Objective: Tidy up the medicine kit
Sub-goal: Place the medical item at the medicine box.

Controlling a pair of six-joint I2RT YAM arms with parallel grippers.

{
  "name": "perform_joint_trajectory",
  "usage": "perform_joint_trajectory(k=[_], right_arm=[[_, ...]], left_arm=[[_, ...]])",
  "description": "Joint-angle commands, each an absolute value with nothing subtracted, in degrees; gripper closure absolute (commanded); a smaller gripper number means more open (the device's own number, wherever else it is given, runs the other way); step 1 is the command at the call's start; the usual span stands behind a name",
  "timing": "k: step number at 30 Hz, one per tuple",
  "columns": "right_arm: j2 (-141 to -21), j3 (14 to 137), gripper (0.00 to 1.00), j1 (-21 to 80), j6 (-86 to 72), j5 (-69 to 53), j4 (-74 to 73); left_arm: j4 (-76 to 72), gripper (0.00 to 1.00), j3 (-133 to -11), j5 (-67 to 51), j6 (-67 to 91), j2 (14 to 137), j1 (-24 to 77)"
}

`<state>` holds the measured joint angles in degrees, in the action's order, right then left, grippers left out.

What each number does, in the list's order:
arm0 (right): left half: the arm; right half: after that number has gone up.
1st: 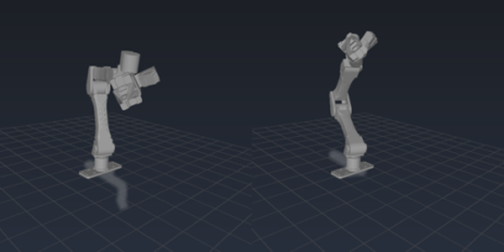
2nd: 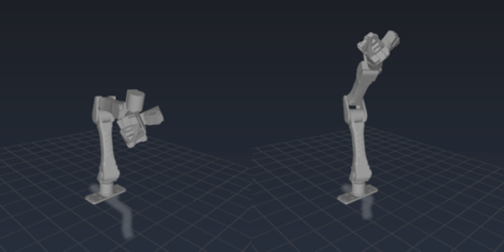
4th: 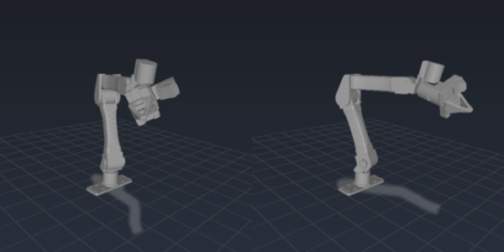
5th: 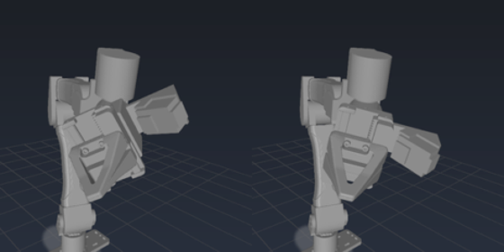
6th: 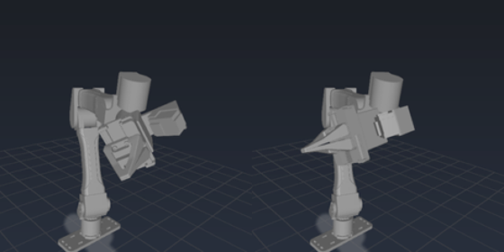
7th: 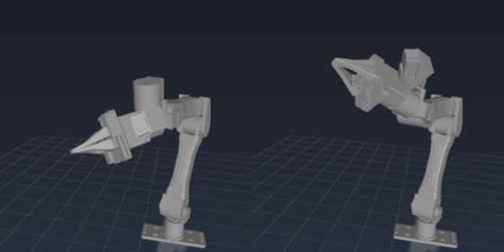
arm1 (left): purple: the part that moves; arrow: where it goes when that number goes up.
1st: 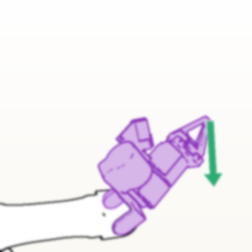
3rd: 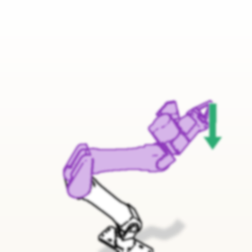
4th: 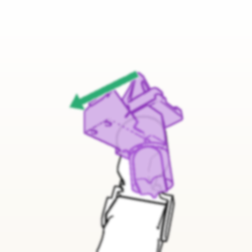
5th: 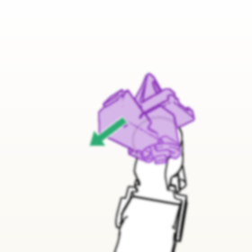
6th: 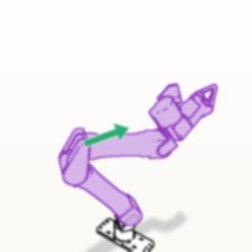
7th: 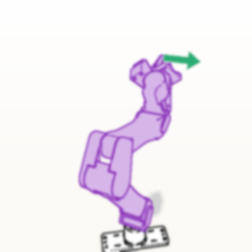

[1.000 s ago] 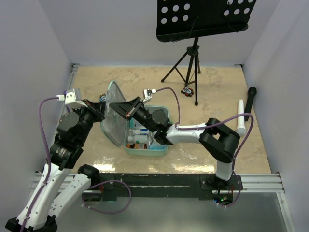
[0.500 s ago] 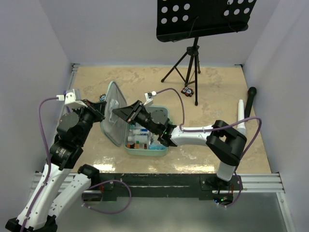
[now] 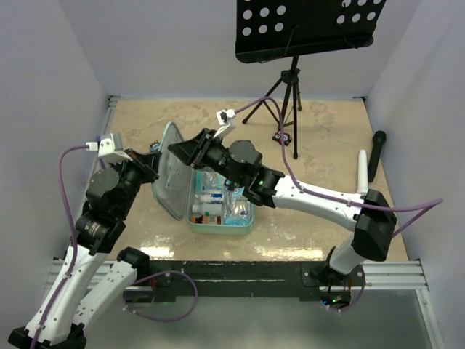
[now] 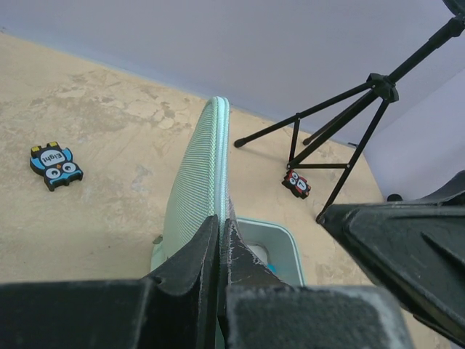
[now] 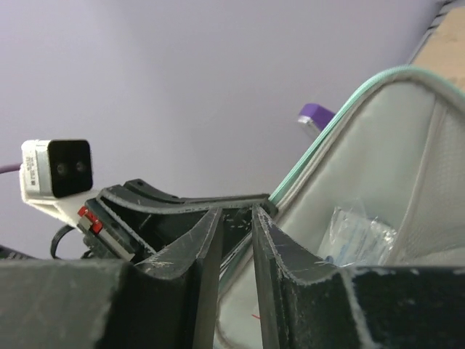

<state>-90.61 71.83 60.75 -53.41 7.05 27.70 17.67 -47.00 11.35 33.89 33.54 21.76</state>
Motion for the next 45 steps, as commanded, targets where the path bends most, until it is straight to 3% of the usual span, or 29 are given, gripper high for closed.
perform_joint_trajectory(k=[1, 7, 12, 18, 23, 28, 36, 40, 45], right_arm=[[-90.7, 75.76, 0.73, 61.0, -42.55, 9.93, 16.25], [-93.51, 79.62, 0.69, 61.52, -38.16, 9.49, 10.47], [-96.06, 83.22, 0.84, 62.75, -33.84, 9.76, 8.1], [-103.79, 94.11, 0.89, 63.46, -29.72, 13.17, -4.72], [-108.27, 100.97, 0.87, 64.33, -25.06, 20.29, -14.92], [-109.78, 104.06, 0.73, 65.39, -21.1, 28.2, -21.53], [-100.03, 99.76, 0.6, 66.44, -19.95, 28.74, -12.14], [-99.66, 103.09, 0.6, 67.06, -18.55, 26.2, -14.14], [-103.09, 107.05, 0.74, 67.5, -14.95, 23.03, -20.29]], left_arm=[[15.82, 1.0, -47.81, 10.46, 34.1, 33.05, 21.53], [16.61, 1.0, -48.51, 10.9, 34.19, 32.52, 21.53], [16.88, 1.0, -49.31, 10.72, 34.19, 32.61, 21.53], [16.7, 1.0, -50.27, 10.02, 34.37, 33.05, 21.53], [16.52, 1.0, -50.89, 10.2, 34.01, 33.13, 21.53], [16.44, 1.0, -50.8, 10.28, 33.75, 33.22, 21.53], [16.08, 1.0, -49.4, 10.28, 34.1, 33.22, 21.53], [15.91, 1.0, -49.13, 10.28, 34.28, 33.22, 21.53], [15.64, 1.0, -49.39, 10.28, 34.19, 33.31, 21.53]])
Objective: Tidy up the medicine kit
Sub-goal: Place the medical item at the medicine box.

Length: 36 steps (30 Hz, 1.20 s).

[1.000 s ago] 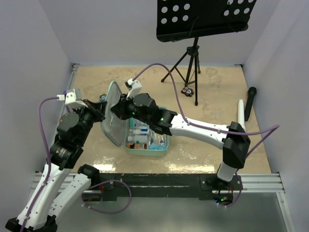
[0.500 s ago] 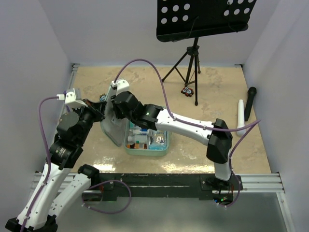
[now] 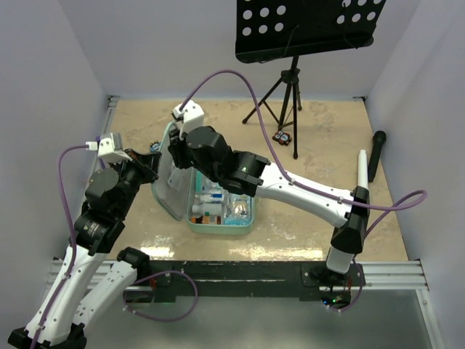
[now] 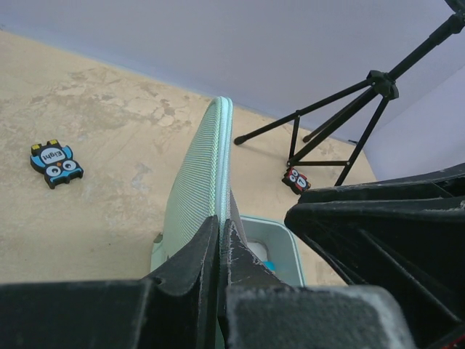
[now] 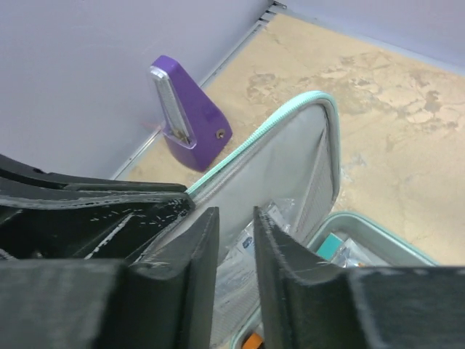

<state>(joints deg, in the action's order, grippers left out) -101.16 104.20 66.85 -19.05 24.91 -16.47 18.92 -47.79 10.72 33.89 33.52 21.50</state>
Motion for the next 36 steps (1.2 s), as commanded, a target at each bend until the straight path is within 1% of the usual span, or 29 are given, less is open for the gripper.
perform_joint_trajectory(k=[1, 6, 8, 12, 17, 22, 28, 33, 34, 36], right_arm=[[-103.36, 106.7, 0.79, 67.67, -14.25, 22.94, -20.56], [-103.62, 104.68, 0.97, 67.94, -11.96, 20.13, -19.25], [-103.8, 104.24, 1.0, 68.29, -11.52, 19.43, -18.11], [-104.58, 103.1, 1.0, 68.91, -10.37, 16.62, -15.91], [-109.06, 104.5, 1.0, 68.91, -10.81, 17.75, -18.98], [-110.83, 104.24, 1.0, 68.91, -12.04, 19.33, -21.62], [-107.68, 102.66, 1.0, 68.82, -13.8, 21.18, -19.79], [-100.65, 100.64, 0.71, 68.82, -14.94, 20.13, -15.3], [-99.59, 100.55, 0.66, 68.82, -15.12, 20.13, -15.03], [-97.31, 99.94, 0.61, 68.82, -15.9, 20.74, -14.51]], left_arm=[[15.64, 1.0, -49.39, 10.28, 34.36, 33.31, 21.53], [15.47, 1.0, -49.48, 9.84, 34.72, 33.4, 21.53], [15.56, 1.0, -49.48, 9.76, 34.63, 33.31, 21.53], [15.73, 1.0, -49.31, 9.67, 34.8, 33.22, 21.53], [16.08, 1.0, -49.48, 9.84, 35.07, 32.52, 21.53], [16.7, 1.0, -50.1, 10.11, 34.81, 32.26, 21.53], [16.7, 1.0, -50.1, 10.37, 34.54, 32.34, 21.53], [16.61, 1.0, -50.1, 10.63, 34.54, 32.61, 21.53], [16.52, 1.0, -50.1, 10.63, 34.45, 32.69, 21.53], [16.17, 1.0, -50.1, 10.46, 34.54, 32.96, 21.53]])
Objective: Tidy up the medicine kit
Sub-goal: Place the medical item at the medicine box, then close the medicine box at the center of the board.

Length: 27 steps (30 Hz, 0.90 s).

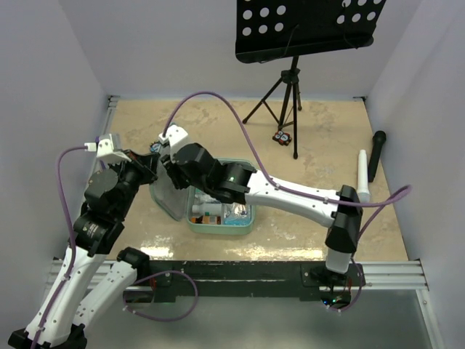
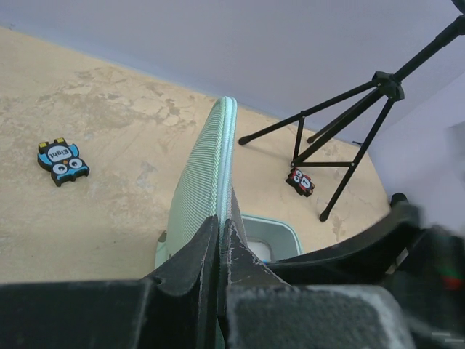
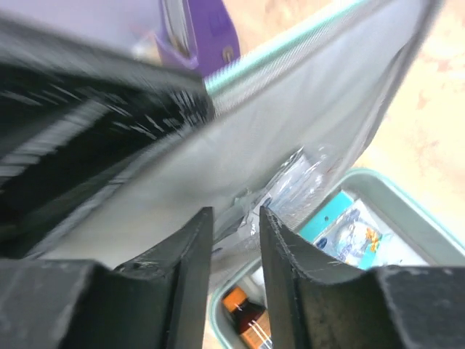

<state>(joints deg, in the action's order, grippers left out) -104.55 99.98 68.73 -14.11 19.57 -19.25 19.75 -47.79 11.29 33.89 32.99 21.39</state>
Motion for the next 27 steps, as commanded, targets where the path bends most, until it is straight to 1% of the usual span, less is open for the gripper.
perform_joint_trajectory(k=[1, 5, 10, 12, 14, 20, 23, 27], right_arm=[[-95.73, 98.89, 0.59, 68.82, -16.17, 21.0, -13.89], [-88.52, 93.62, 0.54, 68.56, -18.98, 25.82, -11.26], [-76.31, 81.32, 0.53, 65.66, -25.04, 36.19, -7.83], [-71.04, 75.96, 0.53, 62.16, -26.53, 36.65, -6.6], [-68.3, 71.83, 0.52, 59.52, -27.68, 35.6, -6.68], [-65.48, 64.17, 0.52, 58.8, -28.74, 37.26, -8.08], [-64.95, 61.18, 0.52, 58.8, -29.7, 38.05, -7.82], [-64.07, 58.8, 0.52, 58.71, -30.85, 38.32, -7.82]], left_arm=[[15.82, 1.0, -50.18, 10.28, 34.63, 33.05, 21.53], [15.29, 1.0, -50.71, 9.5, 35.07, 34.1, 21.53], [13.37, 1.0, -51.24, 4.33, 36.47, 36.29, 21.53], [11.61, 1.0, -50.98, -0.94, 37.26, 38.05, 21.53], [10.64, 1.0, -50.71, -4.03, 38.14, 39.89, 21.53], [6.16, 1.0, -47.82, -10.27, 39.2, 43.94, 22.85], [4.57, 1.0, -47.2, -13.26, 38.06, 47.62, 25.74], [3.61, 1.0, -47.02, -13.89, 36.21, 52.72, 30.84]])
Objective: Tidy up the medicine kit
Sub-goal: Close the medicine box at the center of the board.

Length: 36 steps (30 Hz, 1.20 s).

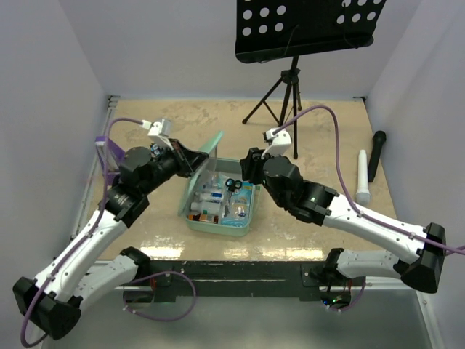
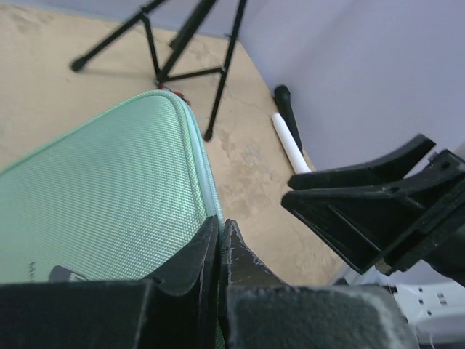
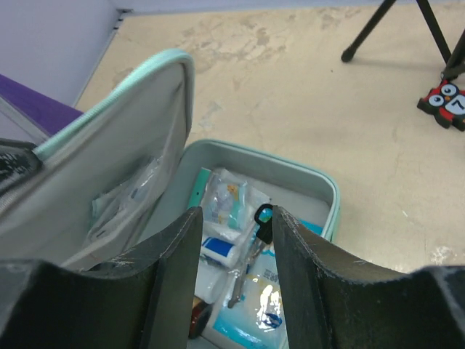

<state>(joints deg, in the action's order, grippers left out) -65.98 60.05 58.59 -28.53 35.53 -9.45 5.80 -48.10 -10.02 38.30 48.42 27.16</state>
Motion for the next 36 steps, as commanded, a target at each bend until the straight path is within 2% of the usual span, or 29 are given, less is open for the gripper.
perform_joint_trajectory(k=[1, 4, 10, 17, 18, 19, 29, 36], right_arm=[[-63.72, 58.62, 0.52, 58.71, -31.02, 38.49, -7.74], [-62.93, 58.1, 0.52, 58.71, -31.2, 38.93, -8.52], [-61.26, 56.61, 0.51, 58.62, -31.46, 39.81, -9.58], [-60.64, 55.11, 0.51, 58.62, -32.25, 39.64, -10.11], [-60.64, 55.11, 0.5, 58.71, -32.43, 39.55, -10.19], [-60.56, 55.02, 0.5, 58.71, -32.43, 39.55, -10.11], [-60.38, 54.58, 0.46, 58.62, -31.82, 37.63, -9.5], [-66.08, 52.65, 0.61, 57.84, -30.06, 26.48, -4.05]], left_arm=[[3.17, 1.0, -46.67, -14.15, 36.12, 53.6, 31.46], [1.24, 0.88, -45.36, -15.11, 36.47, 54.67, 31.99], [0.97, 0.56, -44.82, -14.33, 36.21, 54.32, 32.08], [1.93, 0.36, -45.7, -12.48, 36.83, 53.44, 32.08], [2.28, 0.16, -45.96, -11.87, 36.91, 53.18, 32.08], [2.46, 0.0, -46.4, -11.52, 37.0, 52.91, 32.08], [5.18, 0.0, -49.22, -3.8, 37.62, 48.96, 31.99], [14.22, 0.0, -44.04, 11.93, 41.47, 47.2, 31.91]])
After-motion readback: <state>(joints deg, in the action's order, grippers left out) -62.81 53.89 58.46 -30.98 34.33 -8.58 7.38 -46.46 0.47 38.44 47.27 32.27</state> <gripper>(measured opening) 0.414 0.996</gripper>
